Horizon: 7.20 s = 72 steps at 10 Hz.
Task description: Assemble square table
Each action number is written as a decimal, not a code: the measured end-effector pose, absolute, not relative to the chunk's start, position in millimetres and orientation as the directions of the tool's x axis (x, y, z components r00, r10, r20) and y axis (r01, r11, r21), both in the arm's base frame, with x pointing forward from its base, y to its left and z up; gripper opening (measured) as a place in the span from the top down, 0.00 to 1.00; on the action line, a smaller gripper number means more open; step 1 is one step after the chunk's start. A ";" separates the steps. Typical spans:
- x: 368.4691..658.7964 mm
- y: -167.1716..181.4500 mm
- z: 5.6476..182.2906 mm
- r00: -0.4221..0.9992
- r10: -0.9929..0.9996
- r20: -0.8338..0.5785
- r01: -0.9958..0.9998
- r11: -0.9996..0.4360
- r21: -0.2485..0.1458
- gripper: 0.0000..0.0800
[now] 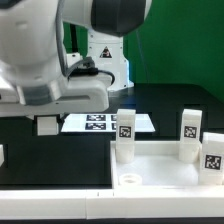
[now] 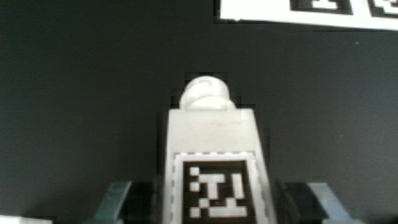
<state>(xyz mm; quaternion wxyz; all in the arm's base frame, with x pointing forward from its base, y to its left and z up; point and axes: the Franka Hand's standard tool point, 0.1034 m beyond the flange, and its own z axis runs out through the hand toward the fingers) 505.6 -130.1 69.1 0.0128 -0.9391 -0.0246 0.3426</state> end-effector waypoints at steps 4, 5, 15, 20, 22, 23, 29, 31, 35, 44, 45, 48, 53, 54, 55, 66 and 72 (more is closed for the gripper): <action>575.6 -117.7 125.7 0.857 0.031 -0.514 0.018 -0.999 -0.030 0.64; 584.2 -121.4 125.7 0.910 0.033 -0.413 0.031 -0.999 -0.011 0.64; 629.8 -6.0 139.8 0.959 -0.170 0.226 -0.169 -0.985 -0.022 0.64; 619.3 8.7 122.5 0.935 -0.181 0.306 -0.180 -0.983 -0.033 0.64; 620.9 11.7 120.9 0.928 -0.174 0.330 -0.174 -0.984 -0.031 0.64; 620.8 10.7 120.7 0.928 -0.175 0.330 -0.175 -0.984 -0.030 0.64; 618.1 4.9 101.4 0.910 -0.173 0.376 -0.181 -0.983 -0.013 0.64; 619.3 4.7 97.8 0.912 -0.171 0.373 -0.181 -0.983 -0.010 0.64; 623.5 4.0 88.0 0.913 -0.167 0.371 -0.179 -0.984 -0.002 0.64; 624.1 4.2 76.0 0.898 -0.153 0.413 -0.172 -0.985 0.010 0.64; 624.1 4.2 75.9 0.898 -0.153 0.413 -0.172 -0.985 0.010 0.37; 627.4 5.1 79.2 0.926 -0.171 0.337 -0.182 -0.983 0.002 0.20; 633.4 -0.2 78.7 0.973 -0.208 -0.095 -0.209 -0.978 0.009 0.19; 637.9 -1.8 82.3 0.969 -0.218 -0.116 -0.219 -0.976 0.009 0.19; 640.1 -1.7 80.8 0.969 -0.228 -0.099 -0.228 -0.974 0.010 0.19; 638.2 1.0 78.2 0.382 -0.924 0.002 -0.924 -0.382 -0.029 0.64; 635.6 1.3 77.9 0.129 -0.990 -0.049 -0.987 -0.124 -0.105 0.64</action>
Offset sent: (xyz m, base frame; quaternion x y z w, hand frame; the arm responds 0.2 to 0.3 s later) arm 0.0612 0.0117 0.0462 0.0208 0.0348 0.0213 0.9990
